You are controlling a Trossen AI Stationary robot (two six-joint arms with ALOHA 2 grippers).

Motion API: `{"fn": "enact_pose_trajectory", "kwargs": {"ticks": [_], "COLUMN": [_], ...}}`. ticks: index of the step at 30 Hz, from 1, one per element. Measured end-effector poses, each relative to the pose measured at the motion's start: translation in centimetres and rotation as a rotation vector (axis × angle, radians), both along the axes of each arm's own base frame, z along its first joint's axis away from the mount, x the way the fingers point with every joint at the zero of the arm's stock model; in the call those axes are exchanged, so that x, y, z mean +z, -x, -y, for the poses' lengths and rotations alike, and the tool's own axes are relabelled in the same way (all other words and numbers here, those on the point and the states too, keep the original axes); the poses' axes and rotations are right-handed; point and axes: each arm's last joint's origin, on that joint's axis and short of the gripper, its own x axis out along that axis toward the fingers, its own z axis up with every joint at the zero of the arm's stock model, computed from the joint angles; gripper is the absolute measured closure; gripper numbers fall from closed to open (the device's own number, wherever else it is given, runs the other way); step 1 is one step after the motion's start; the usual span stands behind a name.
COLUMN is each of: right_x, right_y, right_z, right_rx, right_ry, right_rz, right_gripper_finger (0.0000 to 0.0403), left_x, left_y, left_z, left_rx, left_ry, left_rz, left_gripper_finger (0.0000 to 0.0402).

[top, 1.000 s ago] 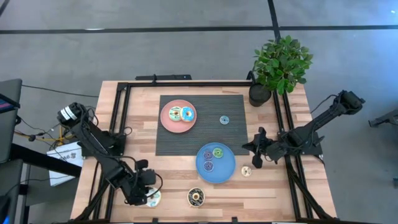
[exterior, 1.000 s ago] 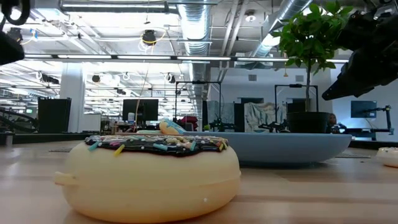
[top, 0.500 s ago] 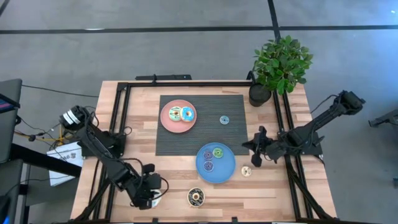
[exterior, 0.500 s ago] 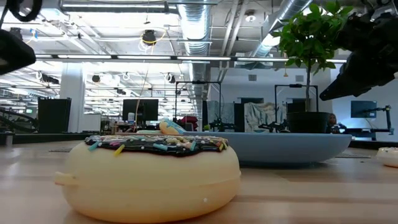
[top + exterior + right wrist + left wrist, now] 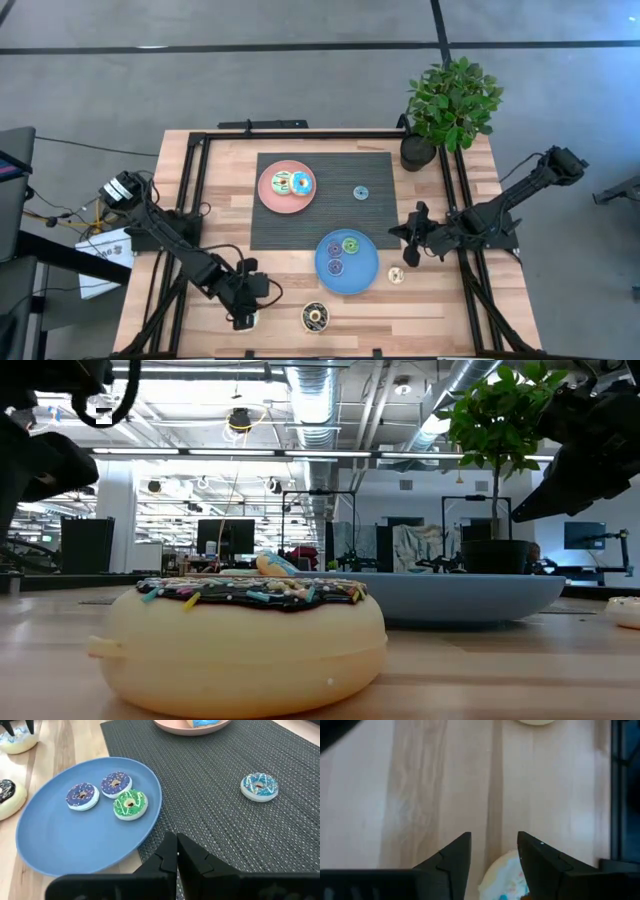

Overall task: Pick & Place donuts
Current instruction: Put the large white donut into the pink plate

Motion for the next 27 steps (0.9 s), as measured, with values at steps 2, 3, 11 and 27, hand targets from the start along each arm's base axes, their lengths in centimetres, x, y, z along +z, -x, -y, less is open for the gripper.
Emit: {"fn": "enact_pose_trajectory", "kwargs": {"ticks": [2, 3, 11, 27], "right_x": [0.0, 0.0, 0.0, 0.0], "right_y": [0.0, 0.0, 0.0, 0.0], "right_z": [0.0, 0.0, 0.0, 0.0], "right_rx": [0.000, 0.000, 0.001, 0.000], "right_ry": [0.001, 0.000, 0.003, 0.003], "right_rz": [0.000, 0.000, -0.002, -0.003], "right_gripper_finger": [0.0402, 0.0402, 0.0402, 0.0402], "left_x": [0.0, 0.0, -0.1, -0.9], "left_y": [-0.2, -0.2, 0.0, 2.2], "left_z": [-0.1, -0.2, -0.2, -0.6], "left_rx": [-0.007, -0.011, -0.050, 0.064], "left_ry": [0.008, 0.008, 0.042, 0.041], "left_rz": [-0.004, -0.007, -0.066, -0.343], "left_gripper_finger": [0.0232, 0.0224, 0.0163, 0.0168]}}
